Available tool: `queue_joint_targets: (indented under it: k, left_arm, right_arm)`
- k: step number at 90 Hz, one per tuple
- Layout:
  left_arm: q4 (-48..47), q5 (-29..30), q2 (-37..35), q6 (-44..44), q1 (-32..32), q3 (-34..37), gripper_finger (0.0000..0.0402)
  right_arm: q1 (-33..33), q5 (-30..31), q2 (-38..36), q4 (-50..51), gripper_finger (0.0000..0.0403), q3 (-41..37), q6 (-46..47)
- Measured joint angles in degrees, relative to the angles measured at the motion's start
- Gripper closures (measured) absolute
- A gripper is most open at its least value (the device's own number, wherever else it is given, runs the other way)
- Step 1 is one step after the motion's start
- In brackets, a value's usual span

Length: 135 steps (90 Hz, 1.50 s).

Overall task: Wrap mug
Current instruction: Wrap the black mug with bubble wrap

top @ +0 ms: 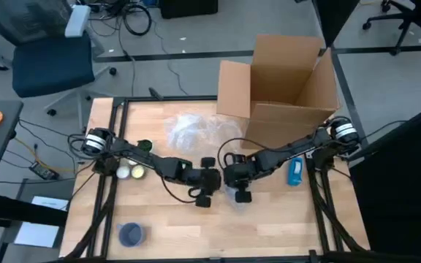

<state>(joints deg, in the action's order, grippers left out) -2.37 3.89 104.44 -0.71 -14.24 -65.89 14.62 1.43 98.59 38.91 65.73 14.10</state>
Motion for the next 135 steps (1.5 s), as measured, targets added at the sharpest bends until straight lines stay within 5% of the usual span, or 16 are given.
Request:
queue_joint_targets:
  k: [35,52,72,135]
  left_arm:
    - [15.73,2.38,0.00,-0.58,0.50,6.13,0.0270]
    - [19.26,5.69,0.04,-0.31,0.50,8.09,0.0270]
    - [19.21,7.22,0.07,-0.31,0.50,8.11,0.0270]
    - [19.10,8.37,1.39,-0.31,1.18,8.06,0.0270]
  right_arm:
    - [0.74,-6.38,0.09,9.20,0.0403,0.39,4.32]
    - [1.46,-8.11,0.53,23.58,0.0403,9.63,6.41]
    - [3.23,-3.33,0.41,37.31,0.0403,19.69,7.35]
    - [3.56,-0.52,-0.44,33.88,0.0403,19.91,8.36]
